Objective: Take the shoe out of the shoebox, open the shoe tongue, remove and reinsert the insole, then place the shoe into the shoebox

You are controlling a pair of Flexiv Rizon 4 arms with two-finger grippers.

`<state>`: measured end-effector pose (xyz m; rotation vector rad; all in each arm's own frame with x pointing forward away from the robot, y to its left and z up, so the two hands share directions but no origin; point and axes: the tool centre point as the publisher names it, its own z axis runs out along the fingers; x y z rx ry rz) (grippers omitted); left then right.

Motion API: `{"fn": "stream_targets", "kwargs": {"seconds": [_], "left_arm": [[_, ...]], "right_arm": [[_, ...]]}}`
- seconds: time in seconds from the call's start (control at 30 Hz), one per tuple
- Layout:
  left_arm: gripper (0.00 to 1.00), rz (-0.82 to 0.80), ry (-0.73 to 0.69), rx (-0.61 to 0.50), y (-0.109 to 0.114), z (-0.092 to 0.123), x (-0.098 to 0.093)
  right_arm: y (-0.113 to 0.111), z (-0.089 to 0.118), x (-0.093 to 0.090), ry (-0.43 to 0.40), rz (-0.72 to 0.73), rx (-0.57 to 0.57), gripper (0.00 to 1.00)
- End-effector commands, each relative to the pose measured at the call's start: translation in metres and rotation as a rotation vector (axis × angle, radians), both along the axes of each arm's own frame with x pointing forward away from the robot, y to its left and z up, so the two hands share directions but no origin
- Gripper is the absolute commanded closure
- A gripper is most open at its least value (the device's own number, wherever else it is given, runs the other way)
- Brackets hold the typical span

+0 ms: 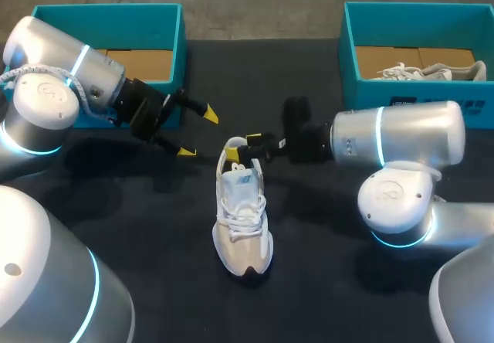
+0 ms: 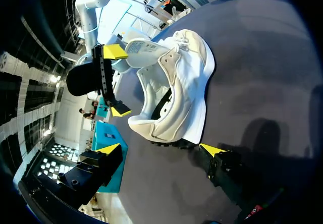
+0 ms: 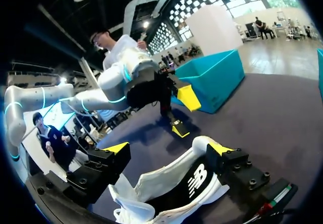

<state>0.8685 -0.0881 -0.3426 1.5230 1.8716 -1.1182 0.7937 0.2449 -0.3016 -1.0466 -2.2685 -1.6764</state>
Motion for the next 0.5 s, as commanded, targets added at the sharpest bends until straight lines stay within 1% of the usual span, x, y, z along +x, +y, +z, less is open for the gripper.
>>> {"fn": "stream_targets", "kwargs": {"seconds": [0.03, 0.1, 0.27, 0.37, 0.4, 0.43, 0.47, 0.5], "left_arm": [[0.0, 0.002, -0.002, 0.0, 0.0, 0.0, -0.001], [0.0, 0.002, -0.002, 0.0, 0.0, 0.0, -0.001], [0.0, 0.002, -0.002, 0.0, 0.0, 0.0, -0.001], [0.0, 0.002, -0.002, 0.0, 0.0, 0.0, -0.001], [0.0, 0.002, -0.002, 0.0, 0.0, 0.0, -0.001], [0.0, 0.002, -0.002, 0.0, 0.0, 0.0, -0.001], [0.0, 0.002, -0.002, 0.0, 0.0, 0.0, -0.001], [0.0, 0.002, -0.002, 0.0, 0.0, 0.0, -0.001]], "right_arm": [[-0.002, 0.012, -0.002, 0.004, -0.025, -0.045, 0.0], [-0.002, 0.016, -0.003, 0.005, -0.044, -0.07, 0.0], [-0.004, 0.024, -0.005, 0.005, -0.069, -0.092, 0.0], [-0.006, 0.031, -0.007, 0.006, -0.102, -0.135, 0.0], [-0.006, 0.035, -0.009, 0.002, -0.111, -0.148, 0.04], [-0.007, 0.037, -0.01, 0.002, -0.118, -0.158, 0.11], [-0.007, 0.037, -0.01, 0.002, -0.121, -0.162, 0.11], [-0.007, 0.04, -0.011, 0.002, -0.131, -0.187, 0.36]]}}
